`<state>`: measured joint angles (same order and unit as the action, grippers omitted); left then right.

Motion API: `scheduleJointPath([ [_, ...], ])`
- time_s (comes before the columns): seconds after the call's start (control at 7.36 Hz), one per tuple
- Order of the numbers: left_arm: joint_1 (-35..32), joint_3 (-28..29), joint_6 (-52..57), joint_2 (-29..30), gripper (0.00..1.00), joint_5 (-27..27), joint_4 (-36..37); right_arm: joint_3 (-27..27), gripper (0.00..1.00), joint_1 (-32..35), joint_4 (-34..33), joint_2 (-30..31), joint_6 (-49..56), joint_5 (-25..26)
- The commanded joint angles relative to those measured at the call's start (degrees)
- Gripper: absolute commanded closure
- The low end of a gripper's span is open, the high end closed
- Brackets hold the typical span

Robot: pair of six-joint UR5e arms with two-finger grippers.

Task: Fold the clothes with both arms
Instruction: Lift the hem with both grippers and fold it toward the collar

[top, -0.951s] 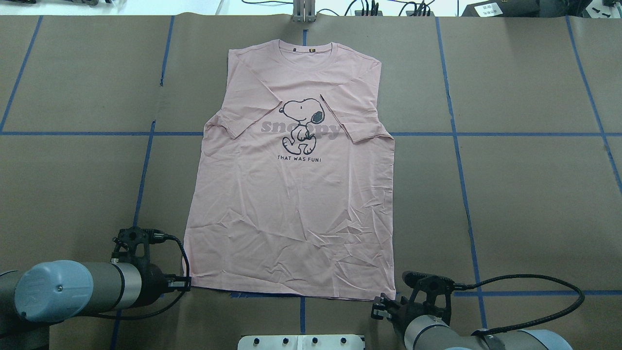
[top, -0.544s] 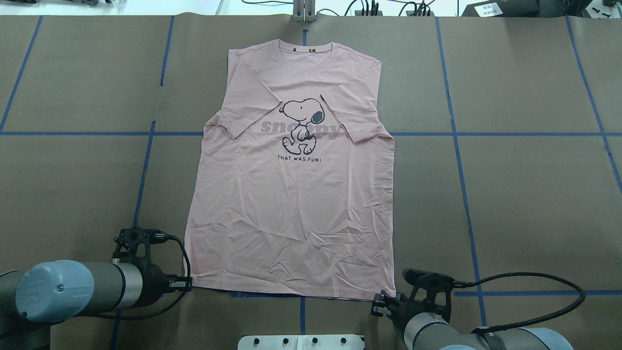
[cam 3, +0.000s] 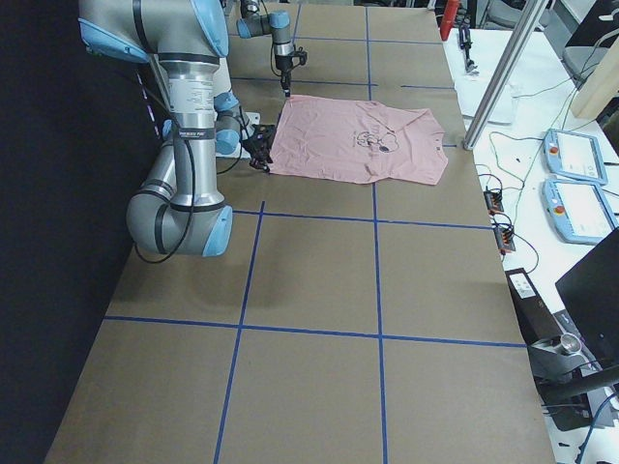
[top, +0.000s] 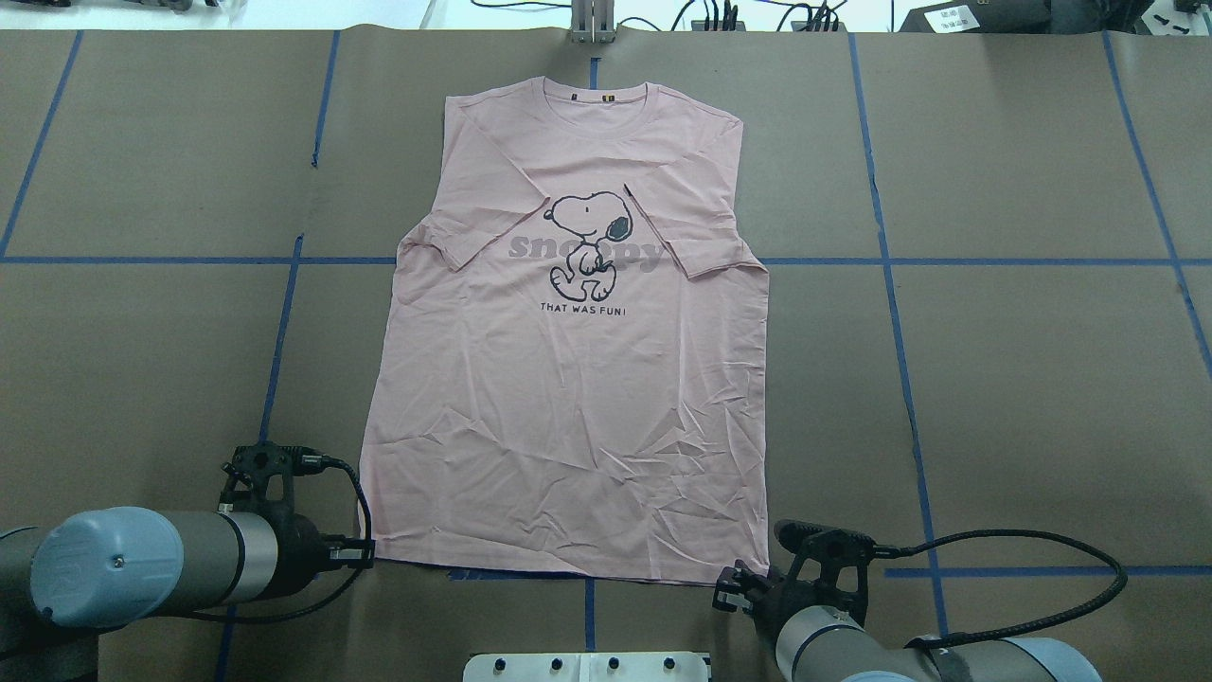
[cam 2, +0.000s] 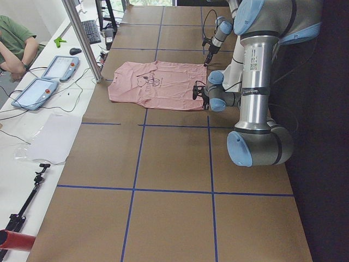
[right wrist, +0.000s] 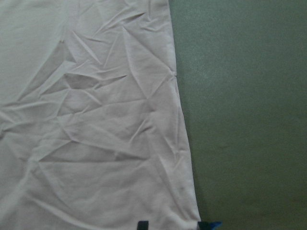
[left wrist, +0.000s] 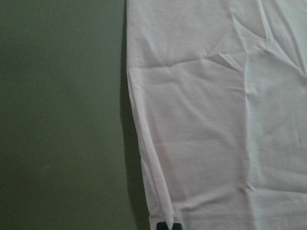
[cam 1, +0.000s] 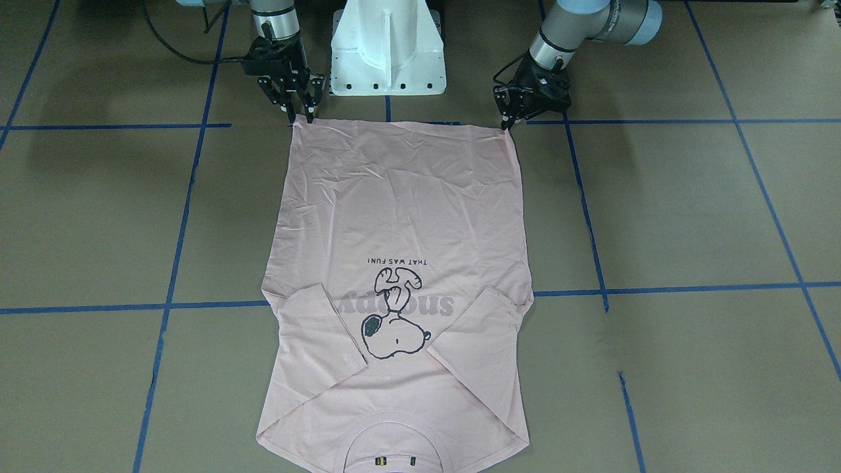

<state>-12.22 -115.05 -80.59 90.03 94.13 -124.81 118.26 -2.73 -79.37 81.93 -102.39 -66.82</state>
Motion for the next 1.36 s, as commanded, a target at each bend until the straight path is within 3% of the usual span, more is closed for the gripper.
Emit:
scheduleJointPath([
  [0.0, 0.00, 0.00, 0.00, 0.06, 1.00, 0.00, 0.00, -0.05, 1.00, 0.09, 0.00, -0.11, 0.00, 0.02],
  [0.41, 0.00, -0.17, -0.09, 0.15, 1.00, 0.09, 0.00, 0.56, 1.00, 0.70, -0.96, 0.16, 0.35, -0.42],
  [0.54, -0.09, -3.13, 0.26, 0.23, 1.00, 0.70, 2.70, 5.01, 1.00, 2.10, -4.79, 0.94, 1.22, -2.33],
  [0.68, -0.44, -9.95, 0.52, 0.24, 1.00, 4.71, 10.56, 10.79, 1.00, 4.81, -8.83, 1.73, 1.84, -7.14],
  [0.95, -1.67, -27.42, 0.61, 0.93, 1.00, 9.82, 28.56, 22.22, 1.00, 5.02, -18.32, 1.83, 1.93, -9.63],
  [1.22, -7.69, -37.40, 0.61, 14.13, 1.00, 15.27, 50.35, 37.59, 1.00, 4.93, -35.34, 0.08, 1.84, -15.07],
])
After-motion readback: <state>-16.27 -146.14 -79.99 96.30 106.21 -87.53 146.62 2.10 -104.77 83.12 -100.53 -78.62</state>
